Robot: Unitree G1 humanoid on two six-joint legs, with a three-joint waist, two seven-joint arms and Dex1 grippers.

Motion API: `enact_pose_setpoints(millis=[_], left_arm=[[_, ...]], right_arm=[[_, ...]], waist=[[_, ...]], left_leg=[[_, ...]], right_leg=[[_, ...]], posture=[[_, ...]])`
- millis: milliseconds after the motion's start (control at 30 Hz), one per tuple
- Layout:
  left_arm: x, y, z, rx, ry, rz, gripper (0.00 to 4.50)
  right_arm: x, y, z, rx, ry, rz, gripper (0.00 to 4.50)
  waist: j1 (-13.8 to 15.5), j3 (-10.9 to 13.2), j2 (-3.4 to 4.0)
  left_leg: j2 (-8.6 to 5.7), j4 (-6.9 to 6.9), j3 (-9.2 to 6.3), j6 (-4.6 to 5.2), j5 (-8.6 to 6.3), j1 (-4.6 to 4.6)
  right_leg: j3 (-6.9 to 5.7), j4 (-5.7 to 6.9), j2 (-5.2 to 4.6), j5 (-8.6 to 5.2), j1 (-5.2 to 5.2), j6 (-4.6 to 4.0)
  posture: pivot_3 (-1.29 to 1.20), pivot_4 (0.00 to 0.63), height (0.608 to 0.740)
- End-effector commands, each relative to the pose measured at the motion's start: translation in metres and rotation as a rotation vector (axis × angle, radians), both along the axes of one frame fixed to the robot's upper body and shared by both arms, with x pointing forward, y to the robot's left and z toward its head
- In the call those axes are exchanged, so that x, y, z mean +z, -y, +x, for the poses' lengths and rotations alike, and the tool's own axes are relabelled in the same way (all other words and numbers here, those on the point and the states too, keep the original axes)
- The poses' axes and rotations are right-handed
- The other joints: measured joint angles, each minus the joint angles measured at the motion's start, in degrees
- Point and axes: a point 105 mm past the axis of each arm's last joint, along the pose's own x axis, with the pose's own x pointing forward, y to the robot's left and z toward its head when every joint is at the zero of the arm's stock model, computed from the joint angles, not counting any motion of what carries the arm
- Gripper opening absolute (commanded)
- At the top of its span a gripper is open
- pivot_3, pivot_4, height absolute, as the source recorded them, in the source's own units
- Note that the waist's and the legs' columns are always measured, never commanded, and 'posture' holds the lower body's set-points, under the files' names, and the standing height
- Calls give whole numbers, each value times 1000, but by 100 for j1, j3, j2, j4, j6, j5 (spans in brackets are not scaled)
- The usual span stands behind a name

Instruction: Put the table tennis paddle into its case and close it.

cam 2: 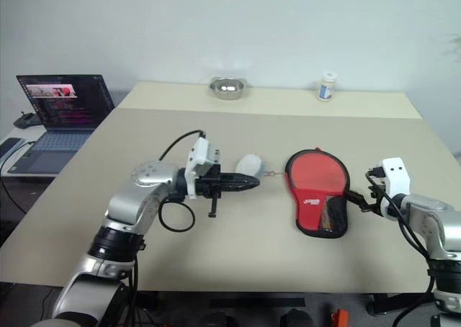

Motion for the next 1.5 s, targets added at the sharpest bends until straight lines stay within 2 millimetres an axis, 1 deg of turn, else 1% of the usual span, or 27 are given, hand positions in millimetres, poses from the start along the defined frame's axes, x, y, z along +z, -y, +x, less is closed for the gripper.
enact_pose_setpoints(millis=[33,167,233,300,367,467,567,667,833,967,1000,1033,1100,1200,1267,1367,1500], left_arm=[[17,-3,-2,-9,57,-27,70],[16,-5,-1,-2,60,-23,70],[15,-6,0,2,63,-22,70],[14,-6,1,2,64,-22,70],[12,-6,1,0,67,-18,70],[8,-7,3,3,65,-11,70],[4,-9,5,8,66,-7,0],[1,-11,6,11,65,-2,0],[-5,-17,7,25,55,17,0],[-9,-24,5,23,30,38,0],[-10,-27,4,19,21,44,0],[-12,-32,1,8,6,59,0],[-16,-45,-8,-25,-30,104,0],[-13,-55,-17,-52,-54,136,0],[-8,-58,-22,-63,-57,146,0],[-2,-57,-26,-68,-52,145,0],[4,-49,-31,-86,-53,131,0]], right_arm=[[4,-7,5,32,19,3,4500],[-5,-16,1,72,-12,18,4500],[-16,-17,-2,87,-42,-26,4500],[-24,-18,-4,94,-65,-32,4500],[-27,-20,-4,97,-71,-25,4500],[-32,-30,-4,124,-88,-4,4500],[-38,-36,-3,146,-110,2,3961],[-41,-44,-1,167,-129,34,2984],[-42,-57,-1,207,-160,103,1230],[-35,-73,1,264,-153,158,40],[-31,-77,1,282,-145,169,14],[-24,-87,0,316,-130,190,14],[-7,-110,-4,398,-97,227,14],[2,-135,-14,481,-79,246,14],[2,-150,-23,531,-83,255,14],[-3,-165,-31,551,-97,263,14],[-13,-174,-46,577,-130,270,14]], waist=[[-3,0,0],[-3,0,1],[-3,0,0],[-2,0,0],[-3,-1,0],[-3,-1,-1],[-26,-3,0],[-45,-7,-6],[-72,-11,-11],[-137,-12,-11],[-151,-12,-11],[-169,-12,-11],[-228,-11,-10],[-257,-8,-7],[-231,-8,-6],[-197,-8,-6],[-158,-8,-6]], left_leg=[[0,0,0,0,0,0],[4,0,-2,0,0,0],[3,0,-1,0,0,0],[2,0,-1,0,0,0],[1,0,0,0,0,1],[3,1,-1,0,0,5],[5,1,0,0,1,9],[10,1,3,0,1,14],[14,0,7,0,1,27],[16,0,7,0,2,29],[16,-1,7,0,2,29],[16,-2,7,0,2,29],[22,-4,12,0,2,29],[60,-6,17,-1,2,27],[82,-7,12,-3,2,23],[89,-8,10,-4,2,23],[83,-5,19,-5,2,21]], right_leg=[[0,0,0,1,0,1],[-1,1,3,0,-1,1],[-1,1,2,0,-1,1],[-1,0,1,1,0,1],[0,0,0,1,1,1],[-1,3,2,1,3,1],[-1,4,3,2,5,-1],[2,6,9,4,6,-4],[7,9,12,10,12,-11],[8,11,12,12,12,-12],[8,10,13,12,12,-12],[8,10,13,12,11,-12],[15,11,13,13,6,-13],[13,9,28,13,-2,-15],[5,10,50,13,-6,-16],[4,10,81,16,-7,-25],[11,4,78,21,-6,-33]], posture=[[0,150,740],[0,150,740],[0,150,740],[0,150,740],[0,150,740],[0,150,740],[0,150,740],[0,150,740],[0,150,740],[0,150,740],[0,150,740],[0,150,740],[0,150,740],[0,150,740],[0,150,740],[0,150,740],[0,150,740]])
